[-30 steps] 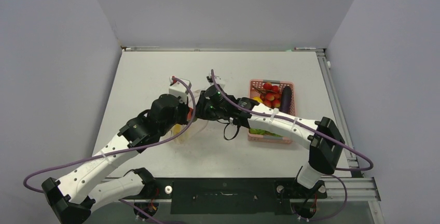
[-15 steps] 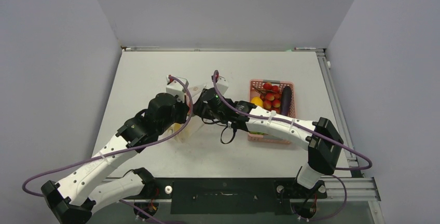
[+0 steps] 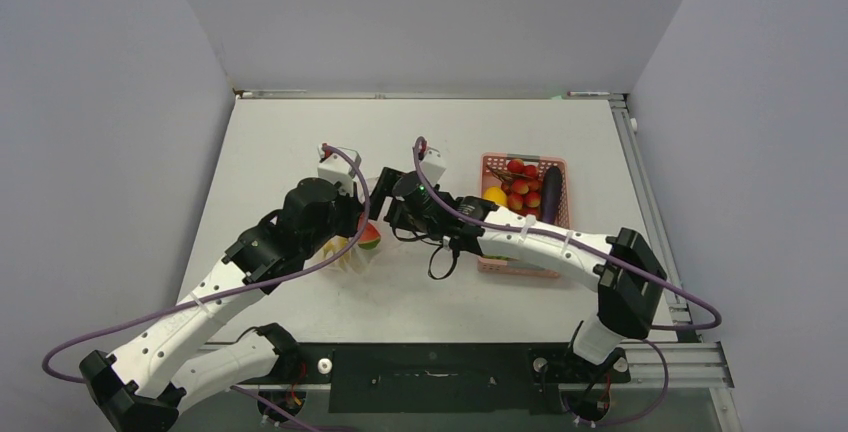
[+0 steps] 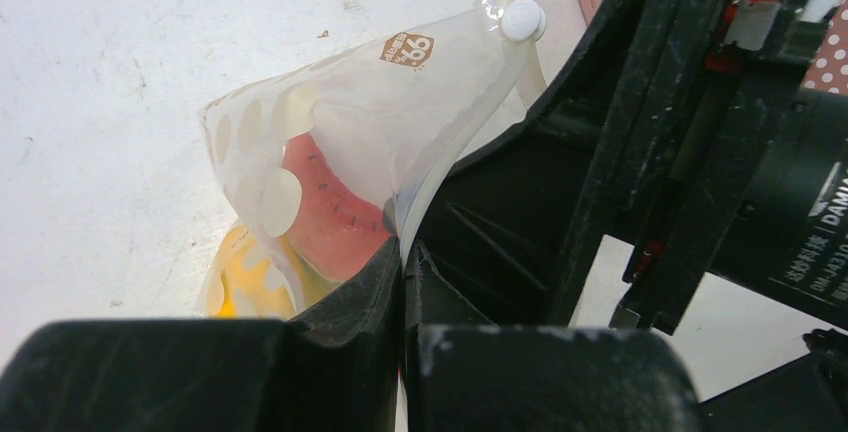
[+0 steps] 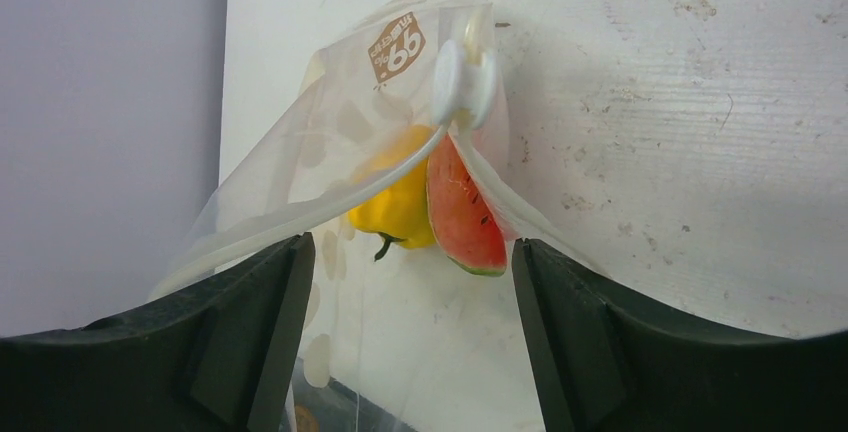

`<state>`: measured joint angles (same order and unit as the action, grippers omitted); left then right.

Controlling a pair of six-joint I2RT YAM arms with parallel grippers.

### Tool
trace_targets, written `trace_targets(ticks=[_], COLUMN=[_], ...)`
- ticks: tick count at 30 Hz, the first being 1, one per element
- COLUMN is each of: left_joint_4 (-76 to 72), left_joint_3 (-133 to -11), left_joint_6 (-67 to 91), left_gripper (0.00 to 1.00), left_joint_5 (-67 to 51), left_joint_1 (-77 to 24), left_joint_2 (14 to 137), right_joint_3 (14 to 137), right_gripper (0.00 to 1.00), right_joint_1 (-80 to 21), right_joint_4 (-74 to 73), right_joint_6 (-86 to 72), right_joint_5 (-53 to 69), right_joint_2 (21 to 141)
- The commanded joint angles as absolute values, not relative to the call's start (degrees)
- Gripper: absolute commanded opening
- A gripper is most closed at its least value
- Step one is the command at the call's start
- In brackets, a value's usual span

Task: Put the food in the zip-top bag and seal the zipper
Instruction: Place the fake fruit in the zipper food storage bag, then pick up the fake fruit from the bin.

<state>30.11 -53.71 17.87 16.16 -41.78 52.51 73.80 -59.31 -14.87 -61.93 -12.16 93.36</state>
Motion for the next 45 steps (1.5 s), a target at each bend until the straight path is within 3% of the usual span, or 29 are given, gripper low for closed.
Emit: trace_targets(ticks=[1,17,27,34,45], left_joint_4=[26.8,26.7,26.7,26.8,26.7], left_joint_3=[-54.0,-53.9,-53.8,-53.8,-53.9], left_joint_6=[18.7,18.9,18.9,18.9,18.8], left_gripper=[0.0,0.0,0.0,0.0,0.0], left_joint_5=[14.8,14.8,14.7,14.7,14.5], left_joint_1=[-41.2,-40.6,-40.5,-40.4,-40.3], left_joint_2=[52.3,52.8,53.0,53.3,53.7], right_joint_3=[74.0,71.4,69.2,70.1,67.9], right_gripper=[0.73,0.67,0.62,0.62,0.6], right_joint_1=[-59.6,-57.3,-48.8,-46.1,-42.1], right_joint_4=[-12.1,-19.5,-26.8,-36.9,-47.7], right_joint_6=[-59.4,-54.7,-50.0,-44.9,-39.6], right_joint_5=[-11.8,-12.4,-12.6,-18.0,-16.2], right_joint_2=[88.9,78.9,70.7,68.8,69.0])
